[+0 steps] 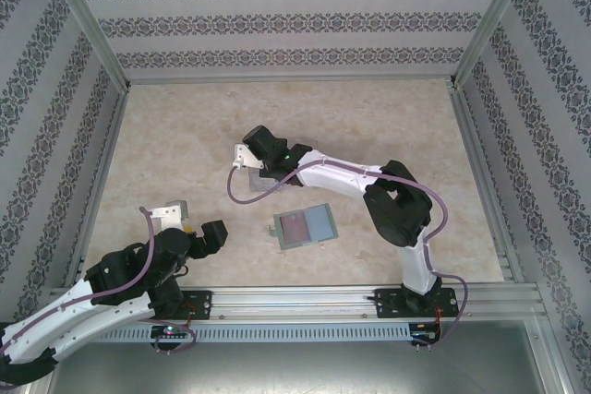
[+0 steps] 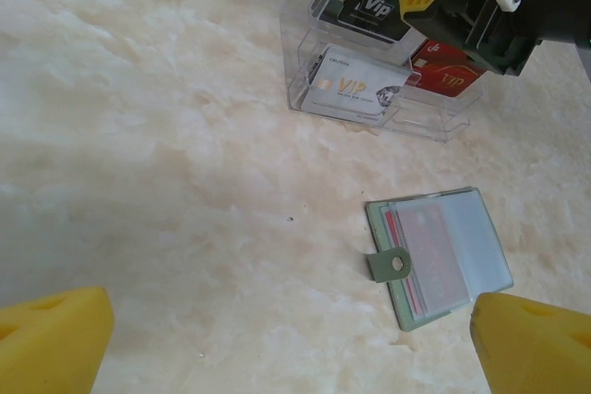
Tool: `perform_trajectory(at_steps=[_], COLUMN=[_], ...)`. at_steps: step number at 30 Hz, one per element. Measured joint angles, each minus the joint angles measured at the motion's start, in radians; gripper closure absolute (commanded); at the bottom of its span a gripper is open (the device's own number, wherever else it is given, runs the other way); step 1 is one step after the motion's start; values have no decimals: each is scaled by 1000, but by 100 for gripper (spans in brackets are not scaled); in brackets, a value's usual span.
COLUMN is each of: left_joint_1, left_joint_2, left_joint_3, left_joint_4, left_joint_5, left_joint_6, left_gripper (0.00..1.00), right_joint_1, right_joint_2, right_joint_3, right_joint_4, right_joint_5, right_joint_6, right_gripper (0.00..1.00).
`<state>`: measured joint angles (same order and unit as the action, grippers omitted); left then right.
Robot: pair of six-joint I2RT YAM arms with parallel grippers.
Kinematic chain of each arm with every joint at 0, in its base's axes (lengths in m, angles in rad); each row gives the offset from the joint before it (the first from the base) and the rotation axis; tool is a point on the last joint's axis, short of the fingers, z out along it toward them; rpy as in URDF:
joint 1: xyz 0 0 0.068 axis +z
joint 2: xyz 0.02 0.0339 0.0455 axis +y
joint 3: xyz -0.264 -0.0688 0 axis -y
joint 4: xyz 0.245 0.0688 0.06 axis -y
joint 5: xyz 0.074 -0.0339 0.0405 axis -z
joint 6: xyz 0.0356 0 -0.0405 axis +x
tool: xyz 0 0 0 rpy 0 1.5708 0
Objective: Take the credit cards out of the card holder
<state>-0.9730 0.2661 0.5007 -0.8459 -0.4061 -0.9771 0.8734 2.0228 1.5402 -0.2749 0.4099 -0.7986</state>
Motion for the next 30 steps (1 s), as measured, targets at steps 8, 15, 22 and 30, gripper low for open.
perform_trajectory(at_steps=[8, 15, 22, 30], left_joint_1=[0, 0, 0, 0], left_joint_2=[0, 0, 6, 121], left_joint_3=[0, 0, -2, -31], left_joint_4=[0, 0, 12, 162], left_joint_5=[0, 1, 11, 84], left_joint_6=[0, 0, 5, 33], left_gripper=[0, 0, 0, 6], right_joint_1=[-8, -21, -21, -90], right_joint_2=[1, -11, -201, -607], right_joint_3=[4, -12, -166, -418], right_joint_4=[44, 72, 100, 99], right_joint_5=[40, 53, 74, -63], right_joint_6=[18, 72, 265, 711], right_gripper=[71, 71, 75, 85])
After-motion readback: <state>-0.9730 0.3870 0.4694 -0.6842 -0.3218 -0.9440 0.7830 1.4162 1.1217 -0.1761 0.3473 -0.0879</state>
